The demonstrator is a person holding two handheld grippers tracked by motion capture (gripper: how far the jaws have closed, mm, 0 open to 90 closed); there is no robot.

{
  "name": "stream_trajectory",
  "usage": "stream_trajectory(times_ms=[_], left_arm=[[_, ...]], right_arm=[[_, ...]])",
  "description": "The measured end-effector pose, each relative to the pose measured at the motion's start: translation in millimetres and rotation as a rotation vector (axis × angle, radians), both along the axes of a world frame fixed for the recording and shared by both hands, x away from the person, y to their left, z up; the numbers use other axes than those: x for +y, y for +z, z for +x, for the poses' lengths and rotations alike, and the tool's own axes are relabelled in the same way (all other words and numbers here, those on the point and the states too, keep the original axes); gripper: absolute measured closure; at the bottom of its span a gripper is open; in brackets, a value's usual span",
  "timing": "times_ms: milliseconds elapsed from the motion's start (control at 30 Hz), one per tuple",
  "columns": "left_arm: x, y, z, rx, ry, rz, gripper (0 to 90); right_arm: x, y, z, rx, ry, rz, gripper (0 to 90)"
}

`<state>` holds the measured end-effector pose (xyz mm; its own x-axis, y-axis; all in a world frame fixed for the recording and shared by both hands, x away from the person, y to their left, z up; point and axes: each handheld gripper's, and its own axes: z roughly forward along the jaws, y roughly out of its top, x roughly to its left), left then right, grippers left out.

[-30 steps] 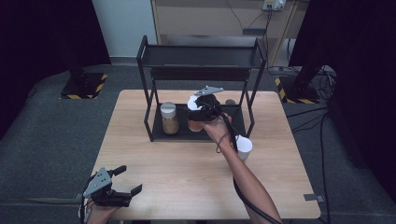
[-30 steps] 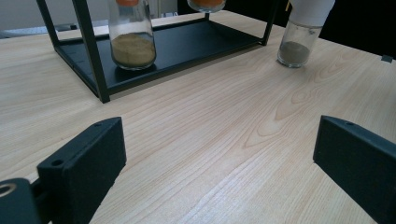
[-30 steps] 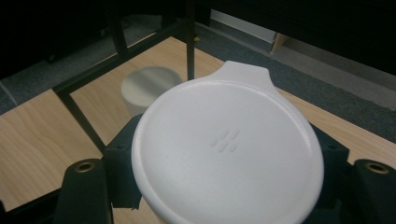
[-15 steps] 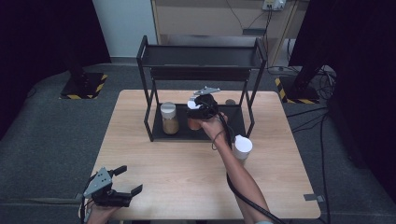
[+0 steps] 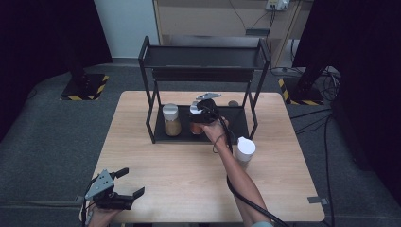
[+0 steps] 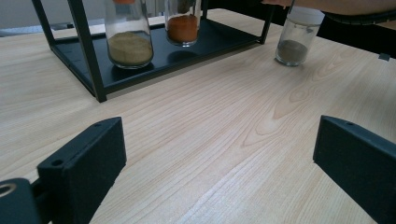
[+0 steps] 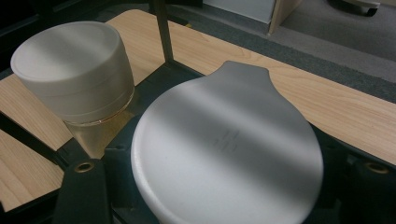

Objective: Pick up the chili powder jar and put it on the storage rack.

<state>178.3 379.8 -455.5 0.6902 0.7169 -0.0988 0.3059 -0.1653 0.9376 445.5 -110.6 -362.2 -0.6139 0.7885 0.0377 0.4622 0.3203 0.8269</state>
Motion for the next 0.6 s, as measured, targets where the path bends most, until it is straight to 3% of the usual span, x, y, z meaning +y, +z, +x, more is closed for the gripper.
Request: stream_trajectory(times_ms=[600], left_arm=[[0.1, 0.0, 0.1, -0.002, -0.003, 0.0, 1.5]], right_arm=[[2.1, -10.9, 2.7, -0.004, 0.029, -0.016, 31.0]])
